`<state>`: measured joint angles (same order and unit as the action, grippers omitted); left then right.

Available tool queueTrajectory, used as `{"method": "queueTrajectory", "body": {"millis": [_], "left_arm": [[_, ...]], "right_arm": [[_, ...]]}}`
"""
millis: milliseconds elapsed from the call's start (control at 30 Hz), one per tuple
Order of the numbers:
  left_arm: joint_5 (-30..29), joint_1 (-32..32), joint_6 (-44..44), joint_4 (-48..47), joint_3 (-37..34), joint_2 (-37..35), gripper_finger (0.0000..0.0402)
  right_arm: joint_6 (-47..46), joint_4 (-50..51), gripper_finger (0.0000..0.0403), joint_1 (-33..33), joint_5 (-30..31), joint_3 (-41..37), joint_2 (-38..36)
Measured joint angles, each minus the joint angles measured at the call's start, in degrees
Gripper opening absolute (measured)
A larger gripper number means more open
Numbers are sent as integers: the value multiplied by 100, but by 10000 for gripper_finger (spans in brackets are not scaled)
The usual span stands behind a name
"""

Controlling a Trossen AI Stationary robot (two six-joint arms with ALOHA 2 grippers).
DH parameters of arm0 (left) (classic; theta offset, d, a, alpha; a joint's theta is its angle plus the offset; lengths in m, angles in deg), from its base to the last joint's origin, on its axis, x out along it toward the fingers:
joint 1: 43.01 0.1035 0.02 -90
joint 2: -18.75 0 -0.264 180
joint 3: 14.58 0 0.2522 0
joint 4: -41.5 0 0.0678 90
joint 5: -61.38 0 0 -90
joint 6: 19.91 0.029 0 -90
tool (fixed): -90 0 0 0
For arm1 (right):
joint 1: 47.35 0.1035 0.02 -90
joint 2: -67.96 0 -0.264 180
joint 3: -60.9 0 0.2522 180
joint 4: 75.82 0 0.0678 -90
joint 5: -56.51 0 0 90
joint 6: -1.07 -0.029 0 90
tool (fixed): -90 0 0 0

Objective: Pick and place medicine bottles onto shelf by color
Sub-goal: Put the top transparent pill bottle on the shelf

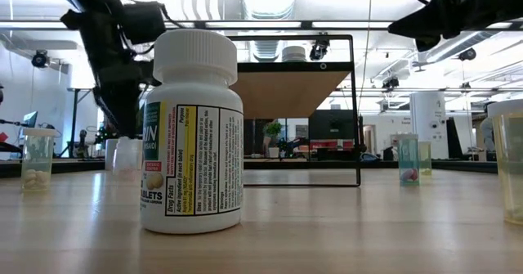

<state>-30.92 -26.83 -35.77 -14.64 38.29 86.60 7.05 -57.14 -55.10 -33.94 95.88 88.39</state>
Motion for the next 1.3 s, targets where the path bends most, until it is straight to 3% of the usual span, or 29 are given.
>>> {"method": "queueTrajectory", "body": {"millis": [367, 467, 633, 800, 1067, 1300], "left_arm": [[100, -3, -177, 92, -68, -17, 219], [330, -2, -979, 81, 45, -1, 219], [343, -3, -3078, -311, 99, 129, 219], [260, -12, -4179, -310, 82, 308, 219], [-137, 39, -4481, -30, 81, 899, 219], [-227, 189, -3922, 405, 81, 1396, 218]], "right_arm": [[-44, -16, 9, 0, 2, -24, 9], [-44, -54, 9, 0, 2, -26, 9], [-44, -56, 9, 0, 2, -37, 39], [-17, -66, 9, 0, 2, -81, 37], [-4, -77, 9, 0, 1, -92, 76], [5, -88, 9, 0, 2, -92, 206]]}}
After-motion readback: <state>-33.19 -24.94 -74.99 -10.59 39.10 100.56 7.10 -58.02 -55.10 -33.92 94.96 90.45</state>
